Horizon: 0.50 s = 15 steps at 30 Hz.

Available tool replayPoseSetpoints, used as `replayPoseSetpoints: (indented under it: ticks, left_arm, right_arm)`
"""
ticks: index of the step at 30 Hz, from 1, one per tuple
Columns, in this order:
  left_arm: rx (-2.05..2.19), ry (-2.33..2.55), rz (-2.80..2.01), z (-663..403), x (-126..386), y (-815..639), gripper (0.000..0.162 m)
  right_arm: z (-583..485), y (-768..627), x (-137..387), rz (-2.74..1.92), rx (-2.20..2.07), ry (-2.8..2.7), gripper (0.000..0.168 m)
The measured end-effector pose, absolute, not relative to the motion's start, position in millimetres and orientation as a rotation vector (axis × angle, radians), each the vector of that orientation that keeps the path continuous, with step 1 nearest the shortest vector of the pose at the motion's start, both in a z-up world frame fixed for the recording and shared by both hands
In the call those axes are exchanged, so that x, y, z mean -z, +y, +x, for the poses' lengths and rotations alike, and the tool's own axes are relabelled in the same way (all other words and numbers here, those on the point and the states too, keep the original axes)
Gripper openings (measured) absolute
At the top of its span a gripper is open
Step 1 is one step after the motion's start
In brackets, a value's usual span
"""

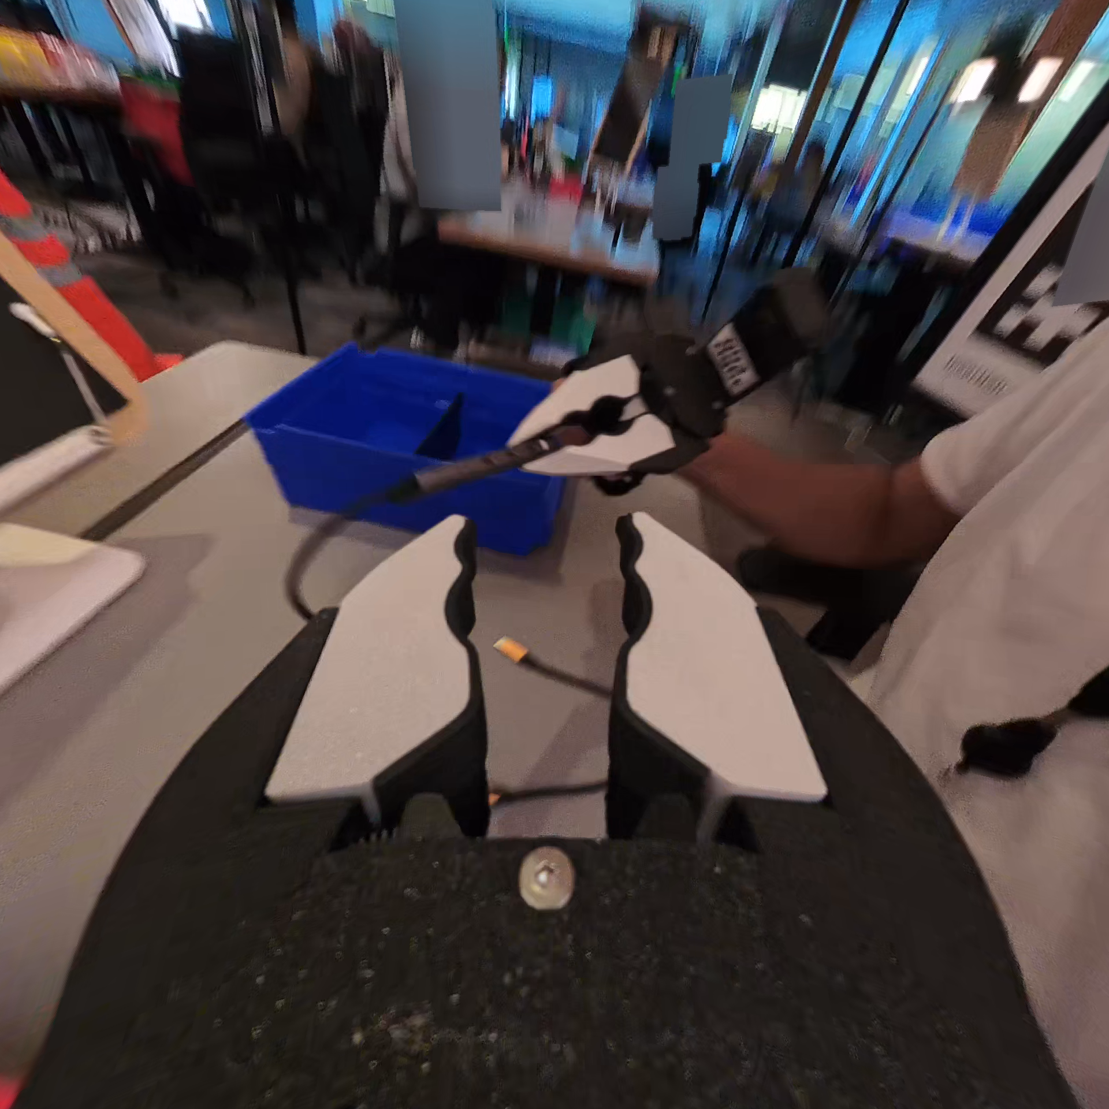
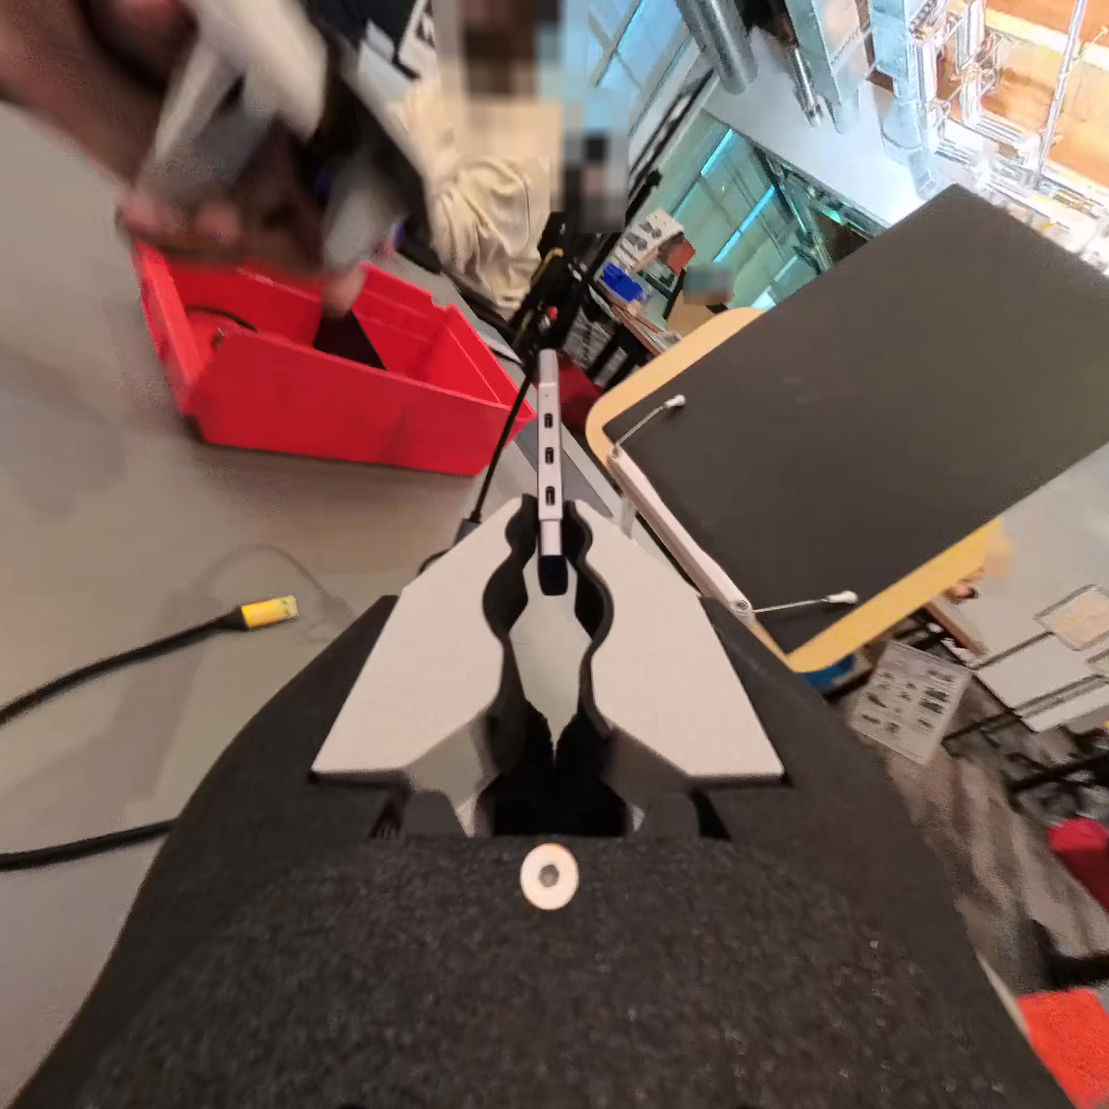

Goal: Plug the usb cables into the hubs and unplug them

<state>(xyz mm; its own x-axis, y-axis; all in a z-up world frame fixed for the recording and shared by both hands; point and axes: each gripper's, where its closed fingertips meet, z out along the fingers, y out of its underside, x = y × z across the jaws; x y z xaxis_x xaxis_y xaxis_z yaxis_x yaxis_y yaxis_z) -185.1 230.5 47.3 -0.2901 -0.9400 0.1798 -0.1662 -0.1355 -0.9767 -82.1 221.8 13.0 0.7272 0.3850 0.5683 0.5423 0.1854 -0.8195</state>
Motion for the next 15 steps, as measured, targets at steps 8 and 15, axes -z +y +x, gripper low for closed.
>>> replayPoseSetpoints:
  ticks: [8, 15]
  left_arm:
    - [1.937, 0.869, -1.185, -160, -8, 224, 0.037]
    - [2.073, 1.031, -0.897, -149, -43, 196, 0.040]
  right_arm:
    - [-112, 206, -43, -1.291, -0.371, -0.671, 0.007]
    - [-147, 203, -28, -1.273, -0.687, -0.637, 0.007]
